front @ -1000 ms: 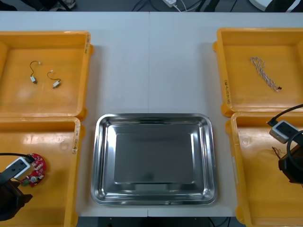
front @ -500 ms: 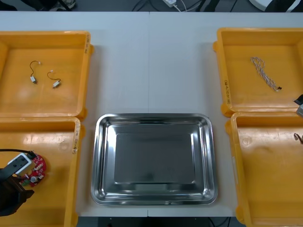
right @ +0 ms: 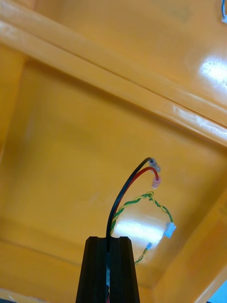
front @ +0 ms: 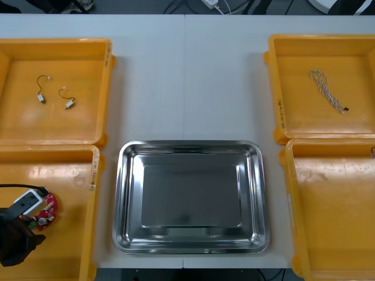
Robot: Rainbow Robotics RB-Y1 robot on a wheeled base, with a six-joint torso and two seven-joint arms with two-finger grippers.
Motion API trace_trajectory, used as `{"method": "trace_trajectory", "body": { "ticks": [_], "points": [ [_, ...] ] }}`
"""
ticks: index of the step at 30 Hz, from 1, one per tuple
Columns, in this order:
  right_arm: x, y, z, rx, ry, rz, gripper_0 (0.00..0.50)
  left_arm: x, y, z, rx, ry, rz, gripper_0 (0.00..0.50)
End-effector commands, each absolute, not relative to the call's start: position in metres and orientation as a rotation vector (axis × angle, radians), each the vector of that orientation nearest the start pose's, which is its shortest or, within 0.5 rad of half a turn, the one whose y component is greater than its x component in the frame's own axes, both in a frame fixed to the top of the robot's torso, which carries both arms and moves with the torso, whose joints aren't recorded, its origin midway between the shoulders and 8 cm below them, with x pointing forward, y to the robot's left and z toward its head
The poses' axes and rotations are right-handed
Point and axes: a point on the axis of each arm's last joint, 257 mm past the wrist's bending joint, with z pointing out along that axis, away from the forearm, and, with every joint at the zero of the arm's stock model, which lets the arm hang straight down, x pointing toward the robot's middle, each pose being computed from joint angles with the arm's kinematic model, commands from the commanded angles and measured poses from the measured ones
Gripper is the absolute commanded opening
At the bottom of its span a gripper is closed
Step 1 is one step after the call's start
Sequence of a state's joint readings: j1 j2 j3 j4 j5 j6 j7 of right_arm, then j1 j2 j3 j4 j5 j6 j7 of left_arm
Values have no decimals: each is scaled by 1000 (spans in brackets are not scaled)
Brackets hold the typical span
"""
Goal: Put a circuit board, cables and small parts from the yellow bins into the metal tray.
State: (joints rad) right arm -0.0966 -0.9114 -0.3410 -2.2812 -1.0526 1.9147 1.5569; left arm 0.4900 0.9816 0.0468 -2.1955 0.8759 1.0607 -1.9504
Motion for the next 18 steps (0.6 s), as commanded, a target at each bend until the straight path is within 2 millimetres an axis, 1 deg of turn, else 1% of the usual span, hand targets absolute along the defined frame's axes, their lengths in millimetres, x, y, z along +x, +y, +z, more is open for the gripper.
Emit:
{"method": "trace_trajectory", "body": {
  "ticks": [1, 2, 4, 5, 6, 11, 14, 18],
  "points": [
    [357, -357, -117, -572, 2577, -116, 0, 289, 365, -319, 1110, 2446, 134, 500],
    [360, -356, -113, -570, 2567, -113, 0, 290, 365, -318, 1109, 2445, 136, 484],
    [366, -353, -105, -568, 2548, -104, 0, 290, 365, -318, 1108, 2445, 134, 160],
    [368, -352, -102, -568, 2540, -102, 0, 290, 364, -318, 1109, 2444, 134, 64],
    [372, -348, -96, -567, 2527, -86, 0, 290, 365, -318, 1107, 2446, 135, 0],
    [377, -343, -88, -548, 2520, -30, 0, 290, 364, -318, 1102, 2446, 131, 0],
    [376, -341, -88, -546, 2522, -18, 0, 290, 364, -318, 1098, 2447, 128, 1],
    [372, -331, -89, -572, 2526, 24, 0, 292, 365, -316, 1097, 2444, 133, 0]
  ]
}}
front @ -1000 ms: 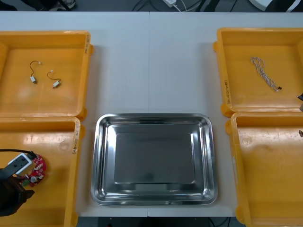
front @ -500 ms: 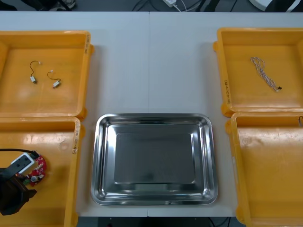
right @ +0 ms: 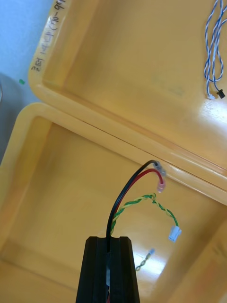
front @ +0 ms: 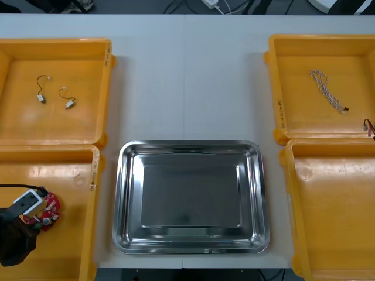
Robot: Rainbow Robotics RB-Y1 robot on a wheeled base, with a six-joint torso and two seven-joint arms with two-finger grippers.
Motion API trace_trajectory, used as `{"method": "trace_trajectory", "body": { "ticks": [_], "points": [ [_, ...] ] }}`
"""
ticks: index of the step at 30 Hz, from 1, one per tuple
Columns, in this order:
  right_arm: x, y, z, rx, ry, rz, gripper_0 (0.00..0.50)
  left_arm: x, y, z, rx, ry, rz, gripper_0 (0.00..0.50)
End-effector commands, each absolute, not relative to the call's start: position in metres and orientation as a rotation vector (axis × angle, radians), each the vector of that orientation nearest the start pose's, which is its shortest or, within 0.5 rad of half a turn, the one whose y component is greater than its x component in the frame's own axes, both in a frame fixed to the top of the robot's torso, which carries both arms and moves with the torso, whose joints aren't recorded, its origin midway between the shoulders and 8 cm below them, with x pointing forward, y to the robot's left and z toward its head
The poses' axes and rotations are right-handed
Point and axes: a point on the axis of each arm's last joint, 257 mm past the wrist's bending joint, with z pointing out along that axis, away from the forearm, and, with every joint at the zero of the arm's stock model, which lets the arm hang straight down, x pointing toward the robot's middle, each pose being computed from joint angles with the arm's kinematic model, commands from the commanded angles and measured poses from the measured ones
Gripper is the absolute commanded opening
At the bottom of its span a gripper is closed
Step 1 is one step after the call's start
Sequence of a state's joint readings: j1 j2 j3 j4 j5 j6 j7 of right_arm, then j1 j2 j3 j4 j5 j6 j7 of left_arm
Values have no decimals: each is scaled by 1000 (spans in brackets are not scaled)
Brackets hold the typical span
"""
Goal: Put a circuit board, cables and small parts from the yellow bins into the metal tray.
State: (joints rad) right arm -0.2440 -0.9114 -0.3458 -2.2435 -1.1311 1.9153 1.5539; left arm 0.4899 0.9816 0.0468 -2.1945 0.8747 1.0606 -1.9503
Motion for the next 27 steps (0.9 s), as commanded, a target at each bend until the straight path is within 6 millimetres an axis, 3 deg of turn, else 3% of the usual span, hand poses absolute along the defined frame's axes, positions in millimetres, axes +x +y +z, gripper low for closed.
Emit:
{"method": "trace_trajectory", "body": {
  "ticks": [1, 9, 18, 27],
  "points": [
    [371, -329, -89, -576, 2525, 36, 0, 292, 365, -316, 1097, 2444, 133, 0],
    [368, -320, -87, -589, 2517, 43, 0, 297, 367, -309, 1086, 2436, 138, 0],
    [368, -302, -87, -637, 2503, 27, 0, 305, 377, -283, 1088, 2444, 173, 0],
    [368, -287, -89, -675, 2504, 34, 0, 316, 371, -258, 1067, 2421, 168, 0]
  ]
}}
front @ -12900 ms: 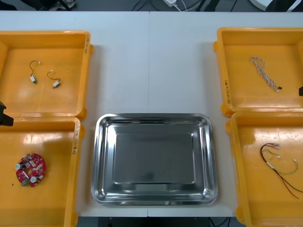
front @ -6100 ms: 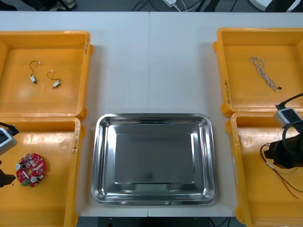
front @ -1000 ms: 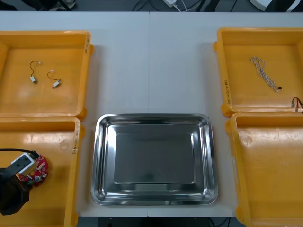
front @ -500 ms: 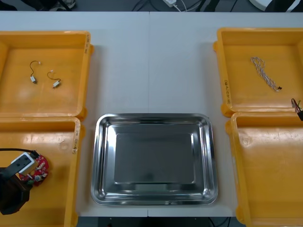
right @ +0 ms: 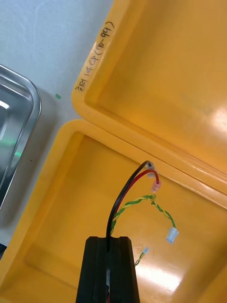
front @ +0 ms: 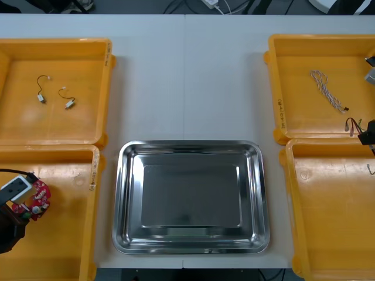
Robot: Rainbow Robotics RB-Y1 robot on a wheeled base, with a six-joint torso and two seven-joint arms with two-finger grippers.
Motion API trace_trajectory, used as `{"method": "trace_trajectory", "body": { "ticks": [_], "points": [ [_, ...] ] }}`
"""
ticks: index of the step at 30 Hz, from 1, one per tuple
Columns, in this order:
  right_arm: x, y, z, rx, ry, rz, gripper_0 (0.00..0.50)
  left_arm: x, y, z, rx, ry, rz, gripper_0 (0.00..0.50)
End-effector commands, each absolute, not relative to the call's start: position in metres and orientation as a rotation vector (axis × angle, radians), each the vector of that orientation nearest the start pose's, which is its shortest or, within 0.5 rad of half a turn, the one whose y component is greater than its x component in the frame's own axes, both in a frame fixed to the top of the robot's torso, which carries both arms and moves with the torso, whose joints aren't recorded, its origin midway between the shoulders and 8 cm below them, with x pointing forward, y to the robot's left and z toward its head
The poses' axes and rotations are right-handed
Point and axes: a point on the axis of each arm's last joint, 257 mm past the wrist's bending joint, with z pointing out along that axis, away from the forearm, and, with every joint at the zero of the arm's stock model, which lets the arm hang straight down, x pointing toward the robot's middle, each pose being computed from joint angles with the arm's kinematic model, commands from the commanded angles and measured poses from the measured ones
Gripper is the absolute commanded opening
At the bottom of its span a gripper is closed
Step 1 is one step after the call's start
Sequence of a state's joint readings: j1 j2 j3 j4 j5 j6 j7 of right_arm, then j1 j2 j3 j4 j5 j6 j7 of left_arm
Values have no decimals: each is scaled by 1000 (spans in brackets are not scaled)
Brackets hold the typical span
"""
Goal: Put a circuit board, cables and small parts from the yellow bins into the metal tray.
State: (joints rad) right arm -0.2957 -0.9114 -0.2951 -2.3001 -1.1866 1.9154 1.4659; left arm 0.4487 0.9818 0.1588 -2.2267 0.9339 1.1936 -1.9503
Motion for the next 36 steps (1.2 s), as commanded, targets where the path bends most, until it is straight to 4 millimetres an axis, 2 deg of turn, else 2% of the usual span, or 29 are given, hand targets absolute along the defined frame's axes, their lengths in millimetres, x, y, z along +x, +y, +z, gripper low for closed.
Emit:
{"method": "trace_trajectory", "body": {
  "ticks": [1, 14, 19, 23, 36],
  "points": [
    [367, -286, -91, -677, 2508, 37, 0, 317, 371, -253, 1064, 2422, 173, 0],
    [371, -262, -100, -786, 2513, 7, 0, 320, 364, -212, 1042, 2454, 211, 0],
    [371, -248, -105, -836, 2508, 10, 0, 319, 352, -198, 971, 2481, 201, 0],
    [375, -236, -102, -841, 2484, 45, 0, 318, 345, -190, 931, 2491, 198, 0],
    [371, -230, -103, -874, 2481, 54, 0, 320, 321, -174, 811, 2507, 171, 0]
  ]
}}
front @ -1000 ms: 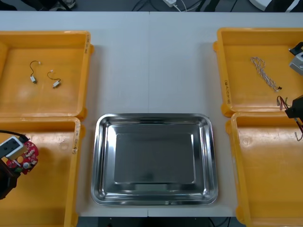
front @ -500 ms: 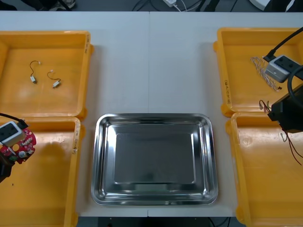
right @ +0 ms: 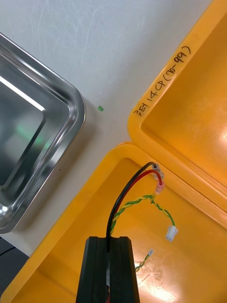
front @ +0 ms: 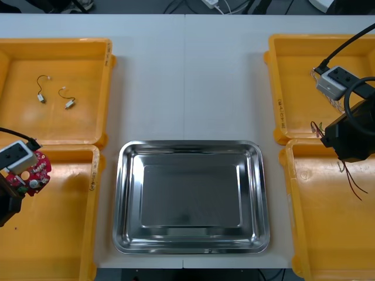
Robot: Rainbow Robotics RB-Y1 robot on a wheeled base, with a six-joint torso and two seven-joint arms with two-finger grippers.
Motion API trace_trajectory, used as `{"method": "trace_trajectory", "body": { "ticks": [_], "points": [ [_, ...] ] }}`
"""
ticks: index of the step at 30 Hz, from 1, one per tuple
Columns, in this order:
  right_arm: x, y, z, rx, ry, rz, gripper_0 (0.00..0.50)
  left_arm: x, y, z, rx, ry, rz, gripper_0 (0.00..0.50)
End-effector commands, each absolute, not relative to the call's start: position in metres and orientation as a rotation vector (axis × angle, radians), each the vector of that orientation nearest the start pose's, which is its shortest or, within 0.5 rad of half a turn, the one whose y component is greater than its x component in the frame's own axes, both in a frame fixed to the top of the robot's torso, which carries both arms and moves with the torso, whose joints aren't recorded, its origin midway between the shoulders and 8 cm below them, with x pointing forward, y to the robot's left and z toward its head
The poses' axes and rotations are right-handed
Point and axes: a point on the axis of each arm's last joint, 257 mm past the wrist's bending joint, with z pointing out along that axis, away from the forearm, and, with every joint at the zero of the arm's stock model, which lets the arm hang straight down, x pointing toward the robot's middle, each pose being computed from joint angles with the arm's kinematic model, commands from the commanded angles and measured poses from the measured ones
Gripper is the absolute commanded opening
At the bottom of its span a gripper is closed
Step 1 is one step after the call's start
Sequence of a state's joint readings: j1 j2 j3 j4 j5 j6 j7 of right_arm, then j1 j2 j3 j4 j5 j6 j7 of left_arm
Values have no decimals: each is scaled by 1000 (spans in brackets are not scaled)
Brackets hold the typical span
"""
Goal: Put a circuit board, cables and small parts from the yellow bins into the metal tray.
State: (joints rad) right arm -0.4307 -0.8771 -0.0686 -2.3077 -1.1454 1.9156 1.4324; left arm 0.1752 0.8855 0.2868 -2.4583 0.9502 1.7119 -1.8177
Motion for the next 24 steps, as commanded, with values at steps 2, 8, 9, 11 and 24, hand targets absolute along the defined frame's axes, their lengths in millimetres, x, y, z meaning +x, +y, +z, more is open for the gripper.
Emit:
{"method": "trace_trajectory", "body": {
  "ticks": [2, 8, 9, 11, 24],
  "points": [
    [372, -230, -103, -868, 2479, 48, 0, 320, 316, -171, 787, 2515, 178, 0],
    [374, -232, -103, -862, 2479, 42, 0, 320, 298, -165, 739, 2535, 173, 0],
    [374, -232, -103, -863, 2479, 43, 0, 320, 296, -164, 731, 2539, 172, 0],
    [374, -232, -103, -861, 2481, 46, 0, 324, 286, -160, 709, 2526, 170, 0],
    [369, -225, -109, -903, 2487, 65, 0, 352, 225, -152, 552, 2461, 80, 0]
  ]
}}
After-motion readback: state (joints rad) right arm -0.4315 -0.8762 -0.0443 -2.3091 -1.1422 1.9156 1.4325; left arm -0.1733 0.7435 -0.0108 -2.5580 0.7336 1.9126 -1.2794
